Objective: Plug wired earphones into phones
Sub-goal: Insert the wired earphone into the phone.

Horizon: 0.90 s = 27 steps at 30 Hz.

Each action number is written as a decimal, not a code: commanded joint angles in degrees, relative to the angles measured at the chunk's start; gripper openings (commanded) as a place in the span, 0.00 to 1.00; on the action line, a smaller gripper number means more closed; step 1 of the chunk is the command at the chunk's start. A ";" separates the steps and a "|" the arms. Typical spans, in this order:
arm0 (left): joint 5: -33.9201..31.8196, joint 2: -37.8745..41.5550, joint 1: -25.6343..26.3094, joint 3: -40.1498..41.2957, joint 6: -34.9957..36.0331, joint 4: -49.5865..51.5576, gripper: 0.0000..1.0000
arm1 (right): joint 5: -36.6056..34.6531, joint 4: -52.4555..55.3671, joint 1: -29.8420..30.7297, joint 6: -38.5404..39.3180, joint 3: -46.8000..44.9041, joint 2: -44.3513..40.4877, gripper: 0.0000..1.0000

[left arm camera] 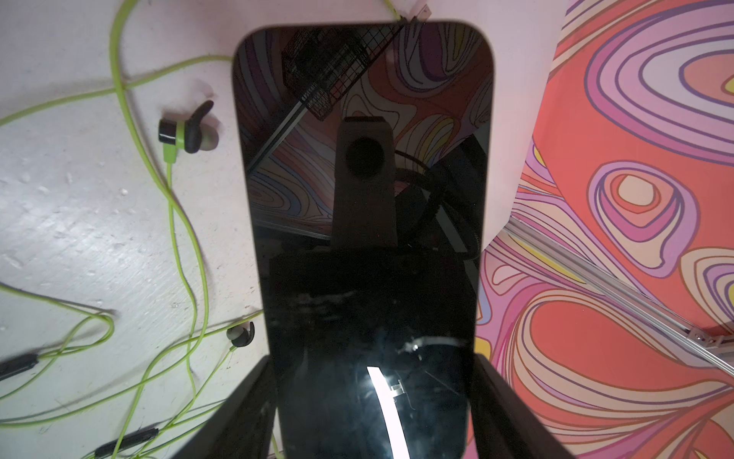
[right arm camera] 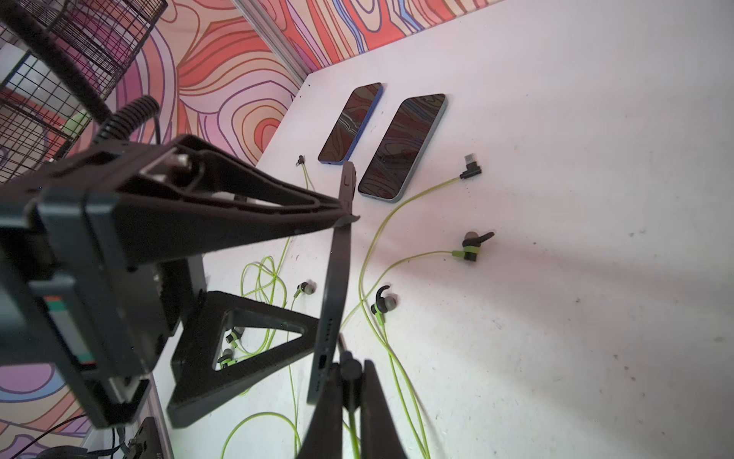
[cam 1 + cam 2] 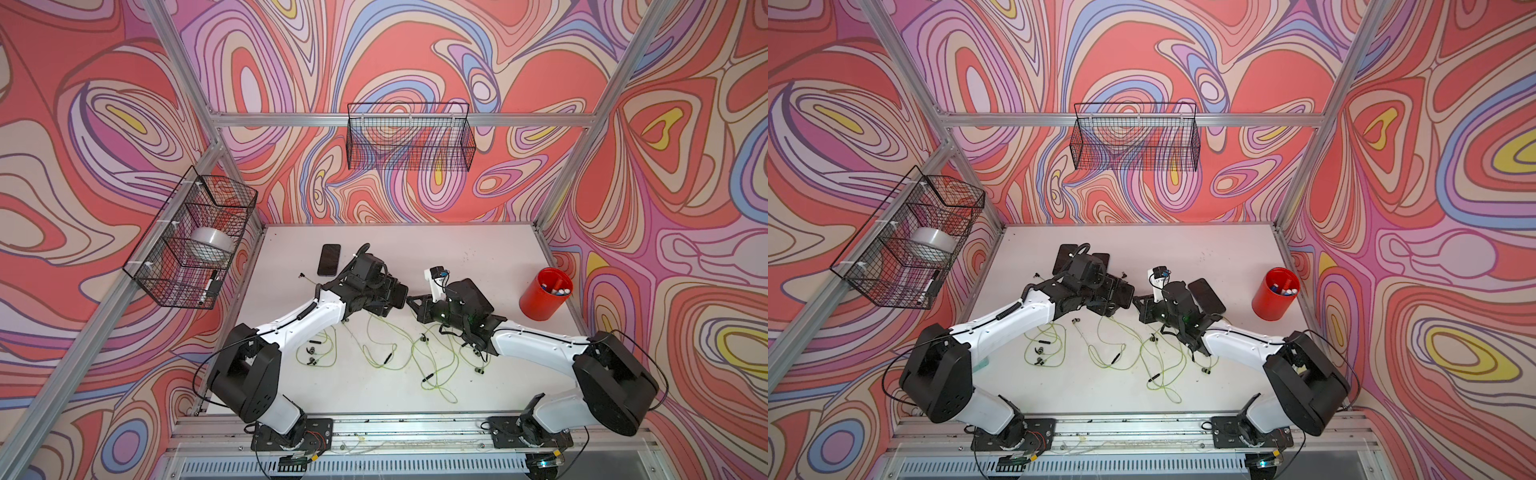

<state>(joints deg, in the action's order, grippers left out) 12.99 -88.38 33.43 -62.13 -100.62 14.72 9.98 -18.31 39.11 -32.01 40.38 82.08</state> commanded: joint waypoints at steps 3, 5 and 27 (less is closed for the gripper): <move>-0.70 -0.25 0.28 -0.01 -0.54 -2.98 0.00 | -1.40 2.20 0.39 1.34 -0.24 -3.71 0.00; -0.36 -0.49 0.21 -0.02 -0.71 -3.36 0.00 | -0.47 1.88 0.41 1.15 -0.17 -3.34 0.00; 0.26 -0.50 0.32 0.30 -0.82 -4.51 0.00 | 0.57 0.00 0.35 -0.07 0.26 0.73 0.00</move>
<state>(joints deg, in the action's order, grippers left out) 12.51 -88.92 33.36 -61.95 -100.77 13.37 10.24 -17.15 39.16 -31.86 40.38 81.93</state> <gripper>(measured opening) 0.705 0.083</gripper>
